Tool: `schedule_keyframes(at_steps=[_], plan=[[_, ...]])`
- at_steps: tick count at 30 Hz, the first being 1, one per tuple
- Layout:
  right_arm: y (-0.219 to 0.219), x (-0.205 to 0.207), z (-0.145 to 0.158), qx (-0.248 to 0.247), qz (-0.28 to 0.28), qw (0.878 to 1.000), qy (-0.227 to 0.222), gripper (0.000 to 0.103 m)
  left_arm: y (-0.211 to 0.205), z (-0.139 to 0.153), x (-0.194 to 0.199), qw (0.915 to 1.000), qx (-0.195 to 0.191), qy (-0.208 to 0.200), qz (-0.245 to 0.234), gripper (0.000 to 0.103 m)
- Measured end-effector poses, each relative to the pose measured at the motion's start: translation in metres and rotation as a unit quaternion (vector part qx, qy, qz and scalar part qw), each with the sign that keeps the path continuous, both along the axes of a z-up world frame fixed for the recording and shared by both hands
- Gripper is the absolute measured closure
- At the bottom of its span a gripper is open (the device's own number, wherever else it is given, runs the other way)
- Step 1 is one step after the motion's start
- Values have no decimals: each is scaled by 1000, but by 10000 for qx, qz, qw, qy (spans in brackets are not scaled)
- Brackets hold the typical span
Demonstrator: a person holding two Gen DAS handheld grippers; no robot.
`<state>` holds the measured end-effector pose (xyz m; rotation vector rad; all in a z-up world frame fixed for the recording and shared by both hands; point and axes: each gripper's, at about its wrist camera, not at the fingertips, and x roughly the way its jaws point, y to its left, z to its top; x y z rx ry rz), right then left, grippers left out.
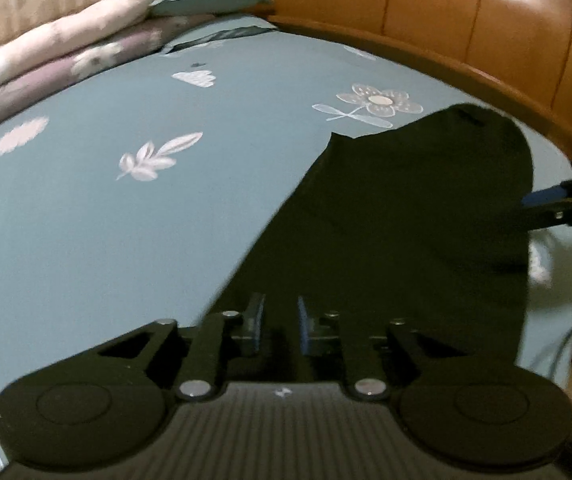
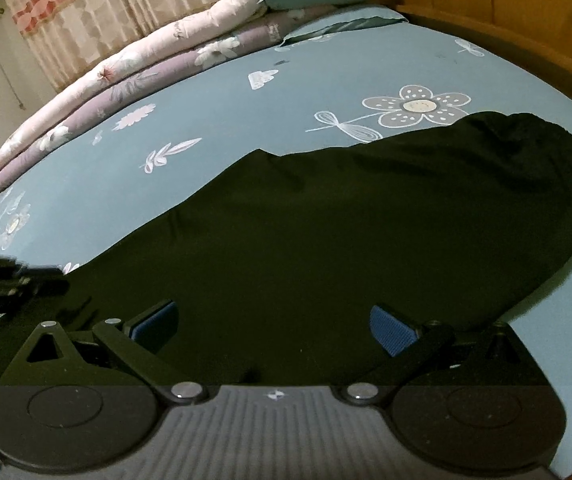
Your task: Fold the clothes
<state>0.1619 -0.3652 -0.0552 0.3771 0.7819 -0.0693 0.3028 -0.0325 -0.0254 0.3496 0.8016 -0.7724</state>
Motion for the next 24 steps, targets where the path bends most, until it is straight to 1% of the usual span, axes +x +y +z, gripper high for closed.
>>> schedule_keyframes(at_steps=[4,5,9,13,17,24], plan=[[2,8,-2,-26,38,10000,44,0,-12,-9,24,9994,211,-118,-249,94],[2,10,-3,-18,51,10000,57,0,-14,-11,27,9992,226,-86,-330,94],[4,15,-6,-17,64,9999,130,0,-21,-21,34,9970,434,-61,-635,94],[5,19,-8,-14,73,9998,179,0,-22,-27,41,9956,559,-37,-756,94],[7,20,-9,-11,77,9998,206,0,-20,-33,49,9949,555,137,-827,91],[5,21,-10,-32,10,9997,252,0,-20,-36,54,9918,619,281,-1083,92]])
